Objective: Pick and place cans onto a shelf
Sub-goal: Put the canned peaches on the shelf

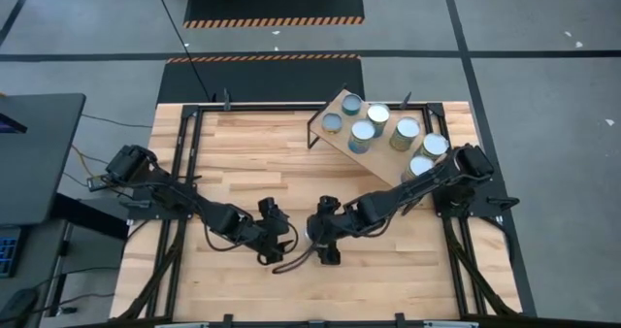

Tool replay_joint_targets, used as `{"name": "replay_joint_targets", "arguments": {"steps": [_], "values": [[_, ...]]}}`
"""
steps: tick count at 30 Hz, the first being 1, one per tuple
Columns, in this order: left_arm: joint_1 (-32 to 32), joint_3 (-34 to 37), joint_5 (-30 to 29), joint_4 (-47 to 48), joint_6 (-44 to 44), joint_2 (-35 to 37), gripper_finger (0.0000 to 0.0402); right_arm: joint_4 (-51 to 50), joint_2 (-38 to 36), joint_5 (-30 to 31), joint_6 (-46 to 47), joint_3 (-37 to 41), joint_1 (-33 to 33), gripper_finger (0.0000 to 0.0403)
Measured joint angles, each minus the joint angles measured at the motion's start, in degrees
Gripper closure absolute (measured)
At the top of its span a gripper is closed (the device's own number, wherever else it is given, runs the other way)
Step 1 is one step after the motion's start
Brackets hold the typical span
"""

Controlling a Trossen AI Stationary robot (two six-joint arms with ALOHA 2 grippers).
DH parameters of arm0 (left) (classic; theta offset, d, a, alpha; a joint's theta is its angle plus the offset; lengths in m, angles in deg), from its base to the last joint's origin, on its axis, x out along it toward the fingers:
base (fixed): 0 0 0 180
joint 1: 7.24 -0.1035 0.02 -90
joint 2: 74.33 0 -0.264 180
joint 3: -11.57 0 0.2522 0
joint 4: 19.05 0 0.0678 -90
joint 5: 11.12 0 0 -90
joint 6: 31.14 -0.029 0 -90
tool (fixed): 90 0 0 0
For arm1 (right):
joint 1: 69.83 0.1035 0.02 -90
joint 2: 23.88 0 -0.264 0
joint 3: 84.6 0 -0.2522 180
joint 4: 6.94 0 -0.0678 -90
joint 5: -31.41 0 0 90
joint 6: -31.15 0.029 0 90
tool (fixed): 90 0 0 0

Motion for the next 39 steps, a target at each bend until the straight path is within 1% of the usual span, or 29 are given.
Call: {"name": "replay_joint_targets", "arguments": {"steps": [4, 7, 11, 18, 21, 26, 28, 34, 37, 39], "values": [[0.1, 0.0, 0.0, 1.0, 1.3, 0.0, 0.0056, 0.0, 0.0, -0.6, -3.0, 0.0, -1.4, 0.0003], [0.1, 0.0, 0.0, 1.3, 1.4, 0.0, 0.0056, 0.3, 0.7, -4.8, -5.1, -0.1, -2.3, 0.0003], [0.2, 0.0, 0.0, 1.8, 2.5, 0.0, 0.0056, 0.3, 3.0, -7.9, -7.0, 0.1, -2.9, 0.0003], [0.0, 0.0, -0.1, 1.9, 2.5, 0.0, 0.0056, 1.0, 3.4, -7.6, -9.6, 0.1, -3.1, 0.0006], [0.0, 0.0, -0.1, 1.7, 2.6, 0.0, 0.0056, 2.1, 2.9, -7.8, -11.8, 0.0, -3.1, 0.0020], [0.1, 0.0, 0.2, 1.2, 2.6, 0.0, 0.0056, 1.1, 3.6, -10.6, -14.4, 0.0, -3.4, 0.0069], [0.4, 0.0, 0.2, 1.5, 2.6, 0.1, 0.0056, 0.9, 3.6, -11.6, -15.5, 0.0, -3.6, 0.0081], [1.4, 0.0, 0.5, 3.0, 2.7, 0.8, 0.0056, 0.0, 2.9, -12.8, -16.3, -0.3, -3.7, 0.0081], [1.7, 0.0, 0.5, 3.2, 2.7, 2.3, 0.0056, -3.9, 0.8, -12.6, -17.4, -1.7, -3.7, 0.0080], [1.9, 0.0, 0.4, 3.1, 2.7, 3.4, 0.0056, -8.2, -1.0, -12.4, -17.4, -3.4, -4.0, 0.0077]]}}
